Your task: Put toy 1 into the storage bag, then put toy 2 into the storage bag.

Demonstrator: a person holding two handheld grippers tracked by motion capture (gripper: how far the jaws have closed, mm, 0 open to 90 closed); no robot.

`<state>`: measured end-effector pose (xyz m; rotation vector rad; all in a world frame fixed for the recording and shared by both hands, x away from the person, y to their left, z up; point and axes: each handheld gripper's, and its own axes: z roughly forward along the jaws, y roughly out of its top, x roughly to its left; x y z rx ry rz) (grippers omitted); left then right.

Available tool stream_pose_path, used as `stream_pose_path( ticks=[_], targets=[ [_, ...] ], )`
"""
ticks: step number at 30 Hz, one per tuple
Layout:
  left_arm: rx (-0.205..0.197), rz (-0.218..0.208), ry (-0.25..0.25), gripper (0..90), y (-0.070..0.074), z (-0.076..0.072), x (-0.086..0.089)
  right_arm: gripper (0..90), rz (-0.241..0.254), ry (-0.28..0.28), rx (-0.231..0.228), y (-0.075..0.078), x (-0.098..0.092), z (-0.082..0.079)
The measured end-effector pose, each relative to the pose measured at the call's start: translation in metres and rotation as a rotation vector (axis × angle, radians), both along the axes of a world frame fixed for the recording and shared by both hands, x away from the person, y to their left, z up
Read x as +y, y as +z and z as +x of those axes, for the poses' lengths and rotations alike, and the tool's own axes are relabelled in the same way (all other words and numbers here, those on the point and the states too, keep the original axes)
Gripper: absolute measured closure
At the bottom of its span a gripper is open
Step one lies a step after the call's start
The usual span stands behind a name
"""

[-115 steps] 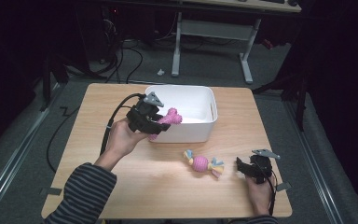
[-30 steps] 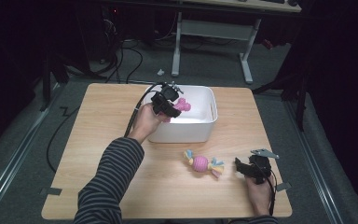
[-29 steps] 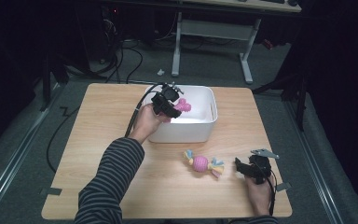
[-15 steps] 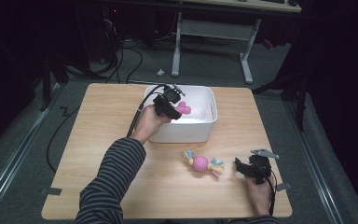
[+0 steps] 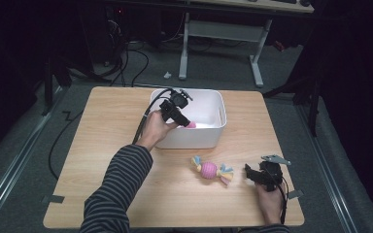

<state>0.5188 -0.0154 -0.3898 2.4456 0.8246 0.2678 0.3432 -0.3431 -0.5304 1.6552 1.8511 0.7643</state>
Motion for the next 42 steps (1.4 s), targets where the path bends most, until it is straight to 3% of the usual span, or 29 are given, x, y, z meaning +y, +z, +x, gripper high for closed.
stream_pose_path(
  ticks=[5,14,20,26,29,33,42],
  targets=[
    [-0.033,-0.048,0.004,39.4,0.016,-0.008,0.011,24.0,0.004,-0.002,0.006,0.000,0.001,0.000],
    [-0.073,-0.124,0.033,36.6,0.030,-0.021,0.036,24.0,0.004,-0.003,0.006,0.000,0.001,0.000],
    [-0.077,-0.197,0.078,35.6,0.037,-0.033,0.069,24.0,0.003,-0.003,0.005,0.000,0.001,0.000],
    [-0.125,-0.198,0.111,34.4,0.042,-0.043,0.092,24.0,0.003,-0.004,0.005,0.000,0.001,0.000],
    [-0.147,-0.234,0.124,34.3,0.046,-0.053,0.108,24.0,0.004,-0.006,0.006,0.000,0.001,0.000],
    [-0.165,-0.249,0.138,34.3,0.047,-0.065,0.122,24.0,0.004,-0.006,0.006,0.000,0.001,0.000],
    [-0.176,-0.281,0.165,33.9,0.040,-0.081,0.145,24.0,0.004,-0.006,0.006,0.000,0.001,0.000]
  ],
)
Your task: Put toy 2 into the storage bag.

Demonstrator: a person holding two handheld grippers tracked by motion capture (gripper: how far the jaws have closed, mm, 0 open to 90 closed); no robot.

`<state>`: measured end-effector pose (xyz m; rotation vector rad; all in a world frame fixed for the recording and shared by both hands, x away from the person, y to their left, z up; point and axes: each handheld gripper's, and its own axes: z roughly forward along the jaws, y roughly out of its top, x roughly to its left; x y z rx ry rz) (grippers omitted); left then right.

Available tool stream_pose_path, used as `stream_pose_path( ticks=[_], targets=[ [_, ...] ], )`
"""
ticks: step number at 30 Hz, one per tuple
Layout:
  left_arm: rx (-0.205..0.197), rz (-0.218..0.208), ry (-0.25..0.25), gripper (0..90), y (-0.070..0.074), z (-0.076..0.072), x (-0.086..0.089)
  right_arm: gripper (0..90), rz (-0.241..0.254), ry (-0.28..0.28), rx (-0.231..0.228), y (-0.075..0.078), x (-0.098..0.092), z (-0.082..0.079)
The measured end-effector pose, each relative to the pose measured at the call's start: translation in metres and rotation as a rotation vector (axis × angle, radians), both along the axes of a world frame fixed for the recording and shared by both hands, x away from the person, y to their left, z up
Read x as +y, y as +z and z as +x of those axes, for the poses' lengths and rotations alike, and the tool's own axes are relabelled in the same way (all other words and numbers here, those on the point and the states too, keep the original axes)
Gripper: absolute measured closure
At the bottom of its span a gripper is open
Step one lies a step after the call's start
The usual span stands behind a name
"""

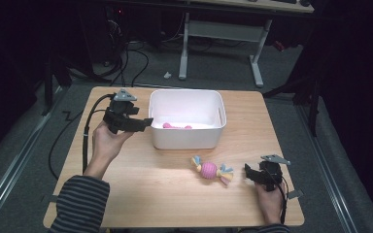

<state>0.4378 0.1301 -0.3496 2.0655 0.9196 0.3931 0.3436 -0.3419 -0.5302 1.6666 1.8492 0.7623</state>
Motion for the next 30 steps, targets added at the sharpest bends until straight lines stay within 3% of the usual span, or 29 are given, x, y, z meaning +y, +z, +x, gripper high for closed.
stream_pose_path(
  ticks=[13,30],
  targets=[
    [0.016,-0.031,0.047,32.9,-0.020,-0.017,0.028,24.0,-0.003,0.001,-0.002,0.000,0.000,0.000],
    [0.027,-0.049,0.089,32.4,-0.047,-0.033,0.046,24.0,-0.002,0.000,-0.003,0.000,0.000,0.000]
  ],
)
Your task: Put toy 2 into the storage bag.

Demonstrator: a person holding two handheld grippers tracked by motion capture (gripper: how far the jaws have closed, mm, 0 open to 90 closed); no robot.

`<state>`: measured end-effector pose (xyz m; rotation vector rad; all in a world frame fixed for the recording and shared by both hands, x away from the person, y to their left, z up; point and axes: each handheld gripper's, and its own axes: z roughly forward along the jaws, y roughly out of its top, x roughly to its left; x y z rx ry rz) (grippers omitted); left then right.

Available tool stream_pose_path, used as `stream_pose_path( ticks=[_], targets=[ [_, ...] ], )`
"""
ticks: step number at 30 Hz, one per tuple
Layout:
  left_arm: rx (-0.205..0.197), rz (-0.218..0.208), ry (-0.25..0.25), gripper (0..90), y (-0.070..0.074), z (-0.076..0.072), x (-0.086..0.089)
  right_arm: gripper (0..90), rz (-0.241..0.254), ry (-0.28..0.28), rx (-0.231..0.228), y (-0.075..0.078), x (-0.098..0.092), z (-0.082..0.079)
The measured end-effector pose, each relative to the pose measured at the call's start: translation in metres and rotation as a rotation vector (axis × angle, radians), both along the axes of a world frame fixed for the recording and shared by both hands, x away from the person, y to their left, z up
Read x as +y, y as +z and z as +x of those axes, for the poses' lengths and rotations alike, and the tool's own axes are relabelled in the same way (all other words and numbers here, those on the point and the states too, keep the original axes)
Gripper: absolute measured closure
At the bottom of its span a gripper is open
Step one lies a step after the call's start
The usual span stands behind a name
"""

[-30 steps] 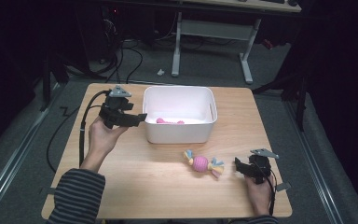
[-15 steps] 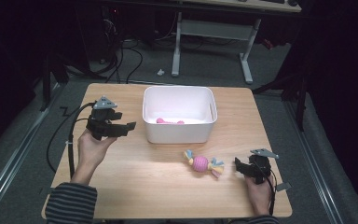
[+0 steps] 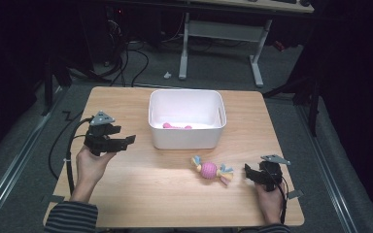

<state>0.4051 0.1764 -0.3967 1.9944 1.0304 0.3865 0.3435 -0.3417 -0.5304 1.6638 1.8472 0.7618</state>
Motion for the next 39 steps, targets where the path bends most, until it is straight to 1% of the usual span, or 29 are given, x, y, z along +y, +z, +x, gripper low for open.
stream_pose_path(
  ticks=[1,2,3,6,7,9,10,12,15,20,21,25,39],
  targets=[
    [0.004,-0.003,0.003,32.3,-0.004,-0.001,0.001,24.0,0.000,0.000,0.000,0.000,0.000,0.000],
    [0.004,-0.003,0.003,32.3,-0.004,-0.001,0.001,24.0,0.000,0.000,0.000,0.000,0.000,0.000],
    [0.010,-0.001,0.005,32.3,-0.007,-0.002,0.002,24.0,0.000,0.000,0.000,0.000,0.000,0.000],
    [0.016,0.000,0.011,32.3,-0.011,-0.004,0.003,24.0,0.000,0.000,0.000,0.000,0.000,0.000],
    [0.024,-0.007,0.015,32.2,-0.015,-0.006,0.005,24.0,0.000,0.000,0.000,0.000,0.000,0.000],
    [0.027,-0.007,0.016,32.2,-0.016,-0.007,0.006,24.0,0.000,0.000,0.000,0.000,0.000,0.000],
    [0.035,-0.010,0.024,32.2,-0.020,-0.010,0.008,24.0,-0.001,0.000,-0.001,0.000,0.000,0.000],
    [0.036,-0.011,0.028,32.1,-0.022,-0.010,0.009,24.0,0.000,0.001,-0.003,0.000,0.000,0.000],
    [0.047,-0.028,0.038,32.1,-0.028,-0.014,0.014,24.0,0.000,0.001,-0.004,0.000,0.000,0.000],
    [0.057,-0.035,0.043,32.0,-0.035,-0.017,0.016,24.0,0.000,0.001,-0.004,0.000,0.000,0.000],
    [0.066,-0.041,0.043,31.9,-0.038,-0.018,0.017,24.0,0.000,0.001,-0.004,0.000,0.000,0.000],
    [0.080,-0.049,0.049,31.7,-0.046,-0.019,0.018,24.0,0.001,0.001,-0.004,0.000,0.000,0.000],
    [0.096,-0.037,0.055,31.3,-0.064,-0.025,0.013,24.0,0.000,0.001,-0.004,0.000,0.000,0.000]
  ],
)
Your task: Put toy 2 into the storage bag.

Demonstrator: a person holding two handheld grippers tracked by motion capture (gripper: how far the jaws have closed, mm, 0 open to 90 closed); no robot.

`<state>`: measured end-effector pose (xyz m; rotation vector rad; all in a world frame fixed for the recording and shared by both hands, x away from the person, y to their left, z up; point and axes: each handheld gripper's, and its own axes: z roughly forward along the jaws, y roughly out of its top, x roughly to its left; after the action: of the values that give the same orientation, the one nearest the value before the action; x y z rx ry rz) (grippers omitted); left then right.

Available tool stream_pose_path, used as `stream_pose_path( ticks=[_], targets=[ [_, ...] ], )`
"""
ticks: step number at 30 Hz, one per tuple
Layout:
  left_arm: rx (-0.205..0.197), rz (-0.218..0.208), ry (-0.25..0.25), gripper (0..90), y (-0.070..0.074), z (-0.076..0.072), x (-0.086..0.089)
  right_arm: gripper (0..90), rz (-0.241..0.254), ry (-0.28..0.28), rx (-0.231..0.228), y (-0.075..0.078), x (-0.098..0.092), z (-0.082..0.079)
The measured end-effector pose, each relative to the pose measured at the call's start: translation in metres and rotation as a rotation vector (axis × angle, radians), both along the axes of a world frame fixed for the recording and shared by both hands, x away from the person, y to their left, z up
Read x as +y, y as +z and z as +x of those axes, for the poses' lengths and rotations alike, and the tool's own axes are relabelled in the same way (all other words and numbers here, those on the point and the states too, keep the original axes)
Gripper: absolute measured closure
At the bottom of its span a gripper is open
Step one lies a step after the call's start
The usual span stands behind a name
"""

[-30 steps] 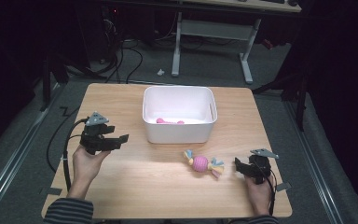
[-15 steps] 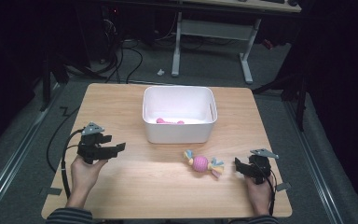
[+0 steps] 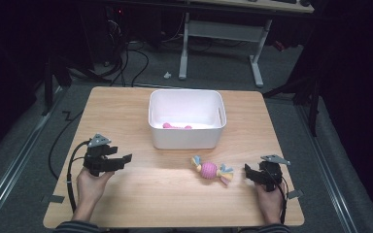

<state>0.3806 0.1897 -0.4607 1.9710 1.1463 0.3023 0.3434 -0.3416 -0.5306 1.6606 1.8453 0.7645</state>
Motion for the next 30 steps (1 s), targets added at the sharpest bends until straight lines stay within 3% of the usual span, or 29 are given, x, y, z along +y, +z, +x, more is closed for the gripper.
stream_pose_path(
  ticks=[30],
  targets=[
    [0.018,0.070,0.003,30.8,-0.044,-0.002,-0.030,24.0,-0.001,0.002,0.000,0.000,0.000,0.000]
  ],
)
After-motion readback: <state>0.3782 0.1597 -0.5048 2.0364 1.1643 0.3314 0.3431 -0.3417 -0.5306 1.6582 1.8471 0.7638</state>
